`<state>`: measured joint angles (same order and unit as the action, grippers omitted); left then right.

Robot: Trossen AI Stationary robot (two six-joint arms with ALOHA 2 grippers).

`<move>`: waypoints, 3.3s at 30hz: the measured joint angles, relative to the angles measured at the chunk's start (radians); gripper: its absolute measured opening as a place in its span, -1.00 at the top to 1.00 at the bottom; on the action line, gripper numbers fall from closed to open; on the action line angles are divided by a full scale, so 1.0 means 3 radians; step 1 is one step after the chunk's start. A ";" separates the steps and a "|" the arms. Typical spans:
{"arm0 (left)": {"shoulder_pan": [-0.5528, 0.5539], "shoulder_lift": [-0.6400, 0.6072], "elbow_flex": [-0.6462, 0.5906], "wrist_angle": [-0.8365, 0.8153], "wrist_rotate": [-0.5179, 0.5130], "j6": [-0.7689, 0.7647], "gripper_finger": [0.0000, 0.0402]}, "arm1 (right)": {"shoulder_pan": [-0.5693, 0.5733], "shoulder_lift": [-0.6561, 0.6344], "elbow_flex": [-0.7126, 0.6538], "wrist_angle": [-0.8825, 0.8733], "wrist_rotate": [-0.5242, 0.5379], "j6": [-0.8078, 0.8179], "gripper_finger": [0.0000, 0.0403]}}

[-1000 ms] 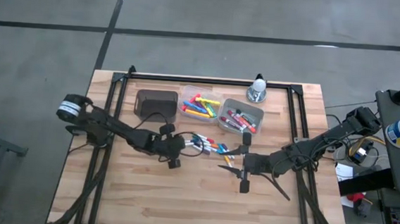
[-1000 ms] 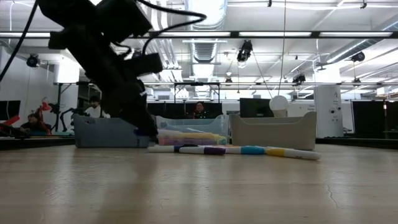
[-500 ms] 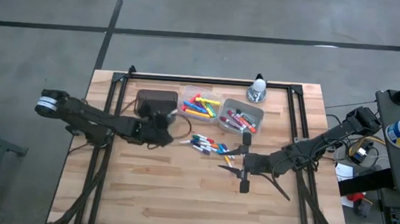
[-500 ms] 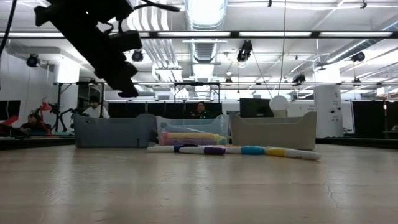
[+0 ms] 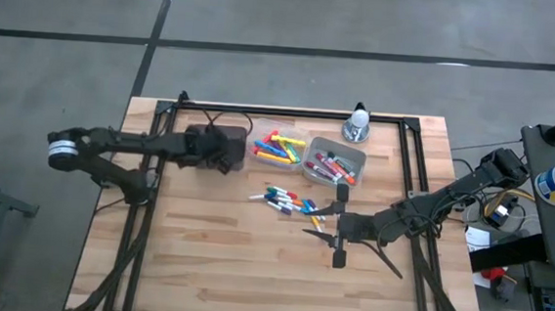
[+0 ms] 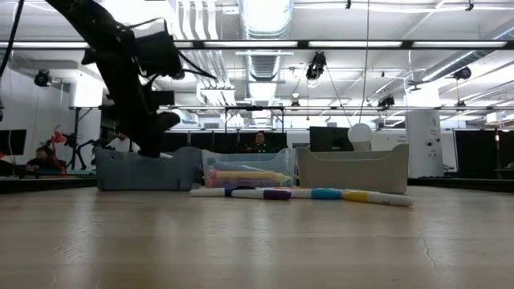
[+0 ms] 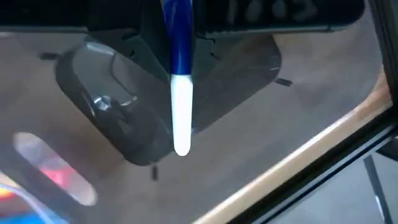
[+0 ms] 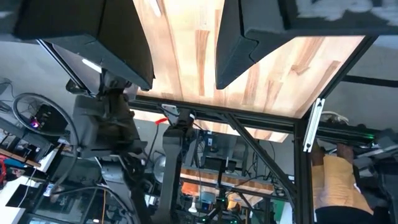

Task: Pick & Place Markers
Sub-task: Put the blue mini marker into the black bin

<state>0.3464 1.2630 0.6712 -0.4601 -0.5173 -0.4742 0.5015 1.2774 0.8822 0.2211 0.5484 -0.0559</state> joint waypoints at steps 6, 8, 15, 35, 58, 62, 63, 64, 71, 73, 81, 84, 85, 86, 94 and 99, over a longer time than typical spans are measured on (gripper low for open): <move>0.0126 0.0009 -0.0024 0.0134 -0.0013 -0.0035 0.80 | 0.0000 0.0000 0.0000 0.0000 0.0000 0.0009 0.17; 0.0126 0.0007 -0.0024 0.0168 -0.0012 -0.0018 0.76 | 0.0000 0.0000 0.0000 0.0001 0.0000 0.0010 0.17; 0.0126 0.0006 -0.0024 0.0223 -0.0003 0.0005 0.47 | 0.0000 0.0000 0.0000 0.0000 0.0000 0.0010 0.17; -0.0859 -0.0014 -0.0062 0.1283 0.1349 0.1279 0.39 | 0.0000 0.0000 0.0000 0.0000 0.0000 0.0010 0.17; -0.1041 0.1269 0.0080 0.1880 0.1003 0.1424 0.39 | 0.0000 0.0000 0.0000 -0.0003 0.0000 0.0010 0.17; -0.1042 0.1351 0.0112 0.1878 0.0997 0.1427 0.40 | 0.0000 0.0000 0.0000 -0.0004 0.0000 0.0010 0.17; -0.1042 0.1355 0.0112 0.1879 0.0999 0.1427 0.41 | 0.0000 0.0000 0.0000 -0.0004 0.0000 0.0010 0.17; -0.1042 0.1355 0.0112 0.1879 0.1000 0.1426 0.42 | 0.0000 0.0000 0.0000 -0.0004 0.0000 0.0011 0.17; -0.1042 0.1136 0.0115 0.1835 0.0872 0.1346 0.45 | 0.0000 0.0000 0.0000 -0.0005 0.0000 0.0011 0.17; -0.1045 0.1042 0.0134 0.1860 0.0922 0.1337 0.45 | 0.0000 0.0000 0.0000 -0.0005 0.0000 0.0011 0.17; -0.1120 0.1019 0.0138 0.1857 0.1263 0.1293 0.45 | 0.0000 0.0000 0.0000 -0.0010 0.0000 0.0011 0.17; -0.1154 0.1102 0.0136 0.1819 0.1283 0.1309 0.45 | 0.0000 0.0000 0.0000 -0.0009 0.0000 0.0011 0.17; -0.1154 0.1117 0.0136 0.1812 0.1251 0.1317 0.45 | 0.0000 0.0000 0.0000 -0.0009 0.0000 0.0011 0.17; -0.1154 0.1143 0.0136 0.1808 0.1203 0.1328 0.45 | 0.0000 -0.0001 0.0000 -0.0008 0.0000 0.0011 0.17; -0.1148 0.1326 0.0143 0.1789 0.1092 0.1369 0.45 | 0.0000 -0.0001 0.0000 -0.0003 0.0000 0.0011 0.17; -0.1149 0.1364 0.0149 0.1799 0.1029 0.1381 0.47 | 0.0000 -0.0001 0.0000 -0.0004 -0.0001 0.0011 0.17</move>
<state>0.0017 1.6722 0.7158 0.0795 -0.2087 -0.0599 0.5014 1.2770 0.8822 0.2200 0.5480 -0.0525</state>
